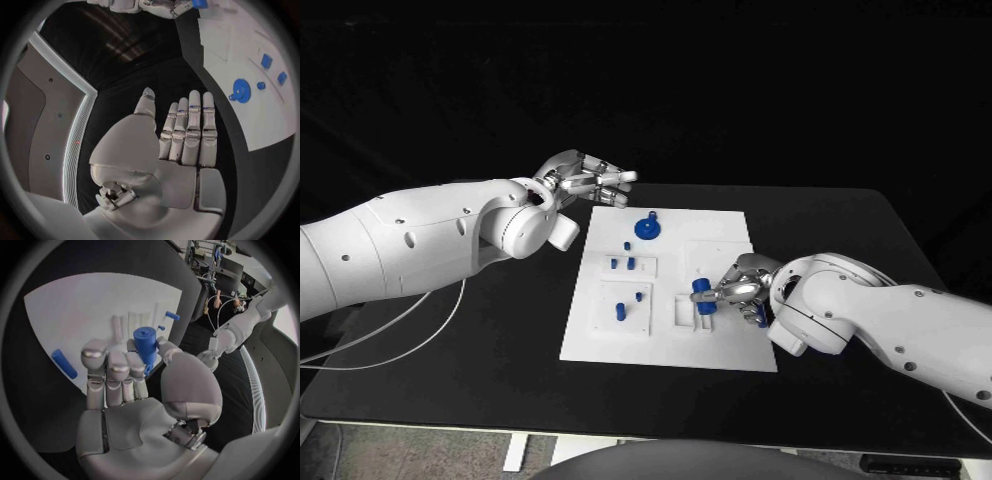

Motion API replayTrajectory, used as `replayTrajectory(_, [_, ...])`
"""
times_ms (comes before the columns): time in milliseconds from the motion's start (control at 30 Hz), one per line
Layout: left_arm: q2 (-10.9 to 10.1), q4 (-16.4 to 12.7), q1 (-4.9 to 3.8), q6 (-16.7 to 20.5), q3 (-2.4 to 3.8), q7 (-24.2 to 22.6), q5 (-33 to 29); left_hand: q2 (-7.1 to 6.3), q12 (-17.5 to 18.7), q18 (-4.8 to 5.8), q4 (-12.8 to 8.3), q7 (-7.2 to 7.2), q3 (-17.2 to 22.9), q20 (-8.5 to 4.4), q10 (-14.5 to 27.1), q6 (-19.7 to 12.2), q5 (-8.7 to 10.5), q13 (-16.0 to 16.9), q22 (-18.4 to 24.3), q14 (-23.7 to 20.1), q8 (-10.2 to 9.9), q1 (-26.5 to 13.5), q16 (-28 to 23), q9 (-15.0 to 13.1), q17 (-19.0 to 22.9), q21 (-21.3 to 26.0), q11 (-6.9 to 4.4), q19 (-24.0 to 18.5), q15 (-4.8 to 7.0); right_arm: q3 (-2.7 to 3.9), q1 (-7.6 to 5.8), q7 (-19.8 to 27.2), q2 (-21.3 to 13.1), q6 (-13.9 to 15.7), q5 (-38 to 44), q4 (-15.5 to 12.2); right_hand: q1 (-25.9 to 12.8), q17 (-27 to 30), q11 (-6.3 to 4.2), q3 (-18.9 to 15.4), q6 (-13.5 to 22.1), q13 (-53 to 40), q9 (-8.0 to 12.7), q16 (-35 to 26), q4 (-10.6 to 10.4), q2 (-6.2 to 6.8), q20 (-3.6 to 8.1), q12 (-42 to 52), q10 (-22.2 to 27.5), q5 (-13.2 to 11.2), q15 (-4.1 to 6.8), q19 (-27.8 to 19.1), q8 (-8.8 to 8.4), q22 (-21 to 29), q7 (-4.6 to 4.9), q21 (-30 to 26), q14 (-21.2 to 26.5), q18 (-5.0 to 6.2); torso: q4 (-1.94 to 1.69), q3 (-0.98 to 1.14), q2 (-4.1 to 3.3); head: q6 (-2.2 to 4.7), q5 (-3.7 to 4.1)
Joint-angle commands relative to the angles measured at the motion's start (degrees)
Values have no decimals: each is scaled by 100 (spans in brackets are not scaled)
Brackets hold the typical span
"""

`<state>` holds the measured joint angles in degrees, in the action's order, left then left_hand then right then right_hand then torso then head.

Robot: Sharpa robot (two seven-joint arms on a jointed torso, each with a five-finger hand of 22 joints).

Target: Assemble the parts on the task board

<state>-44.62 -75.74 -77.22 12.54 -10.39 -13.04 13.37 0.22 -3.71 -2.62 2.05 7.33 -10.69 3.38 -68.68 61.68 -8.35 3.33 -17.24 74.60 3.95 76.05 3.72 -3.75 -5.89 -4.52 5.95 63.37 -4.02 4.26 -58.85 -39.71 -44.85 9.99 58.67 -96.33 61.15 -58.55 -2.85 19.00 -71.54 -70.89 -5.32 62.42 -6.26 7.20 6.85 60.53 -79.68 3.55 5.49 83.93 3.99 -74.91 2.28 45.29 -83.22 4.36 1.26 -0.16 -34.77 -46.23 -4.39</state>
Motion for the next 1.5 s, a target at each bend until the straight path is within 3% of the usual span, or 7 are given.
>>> replayTrajectory(33, [14, -11, -5, -78, 4, -25, -36, -36, 11, 57, 52, -5, 26, -3, 20, -15, 32, 7, 23, 0, -12, -74, -10, -1, -7, -16, 0, 31, -31, -27, -1, -99, 61, -230, -38, 59, -5, 6, 1, -6, -70, 8, 3, -14, -69, 74, 26, -35, 36, -17, 34, 312, -33, -513, -36, 26, 13, -109, -6, 4, -8, -8, -16])
replayTrajectory(800, [6, -40, -9, -94, 4, -24, -36, -73, 11, 56, 104, -3, 63, 0, 25, -22, 45, 7, 60, -6, -11, -113, -10, -1, -8, -24, 4, 31, -34, -219, -1, -166, 394, -357, 151, 395, -73, 15, 9, -47, -47, 28, 7, -50, -216, 148, 30, -65, 61, -46, 37, 305, -32, -506, -24, -33, 25, -103, 10, 0, -11, -39, -90])
replayTrajectory(1000, [6, -43, -11, -91, 4, -23, -36, -73, 11, 56, 116, -2, 69, 1, 30, -25, 47, 7, 68, -11, -11, -121, -11, -1, -8, -25, 5, 29, -35, -235, -2, -158, 442, -327, 179, 434, -192, 17, 9, -143, -16, 49, 20, -80, -441, 393, 47, -110, 87, -77, 50, 302, -32, -498, -17, -73, 30, -100, 11, 4, -8, -38, -107])
replayTrajectory(1200, [5, -44, -13, -90, 4, -15, -36, -84, 11, 55, 132, 9, 72, 2, 31, -60, 48, 7, 76, -12, -18, -132, -10, 1, -8, -27, 8, 30, -36, -244, -2, -152, 461, -343, 191, 461, -95, 3, 26, -1000, 104, 70, 48, -131, -1023, 528, 64, -196, 160, -75, 59, 299, -32, -490, 7, -129, 40, -98, 14, 1, -7, -53, -129])
replayTrajectory(1400, [1, -46, -16, -86, 4, -13, -36, -92, 11, 54, 149, 9, 78, 3, 34, -64, 51, 7, 83, -14, -11, -143, -10, -2, -8, -29, 9, 30, -37, -248, -2, -151, 457, -309, 195, 485, -121, -16, 36, -1667, 150, 78, 49, -167, -1036, 390, 55, -235, 188, -71, 49, 301, -28, -492, 18, -151, 34, -93, 18, 8, -10, -48, -129])
replayTrajectory(1467, [0, -47, -16, -86, 4, -13, -36, -102, 10, 54, 159, 11, 83, 4, 36, -71, 56, 7, 88, -14, -12, -148, -10, -1, -9, -29, 10, 30, -38, -249, -2, -149, 455, -291, 196, 487, -77, -21, 46, -1935, 160, 78, 34, -180, -1012, 218, 39, -232, 193, -56, 38, 303, -28, -493, 25, -157, 29, -85, 18, 9, -12, -49, -128])
replayTrajectory(1500, [0, -47, -17, -87, 4, -12, -36, -105, 10, 54, 162, 12, 84, 4, 36, -73, 57, 7, 90, -14, -12, -150, -10, -1, -9, -30, 10, 29, -38, -249, -2, -147, 453, -284, 196, 486, -20, -20, 47, -2316, 170, 80, 8, -188, -828, -36, 23, -220, 199, 112, 25, 304, -30, -495, 31, -159, 25, -71, 18, 9, -12, -49, -128])
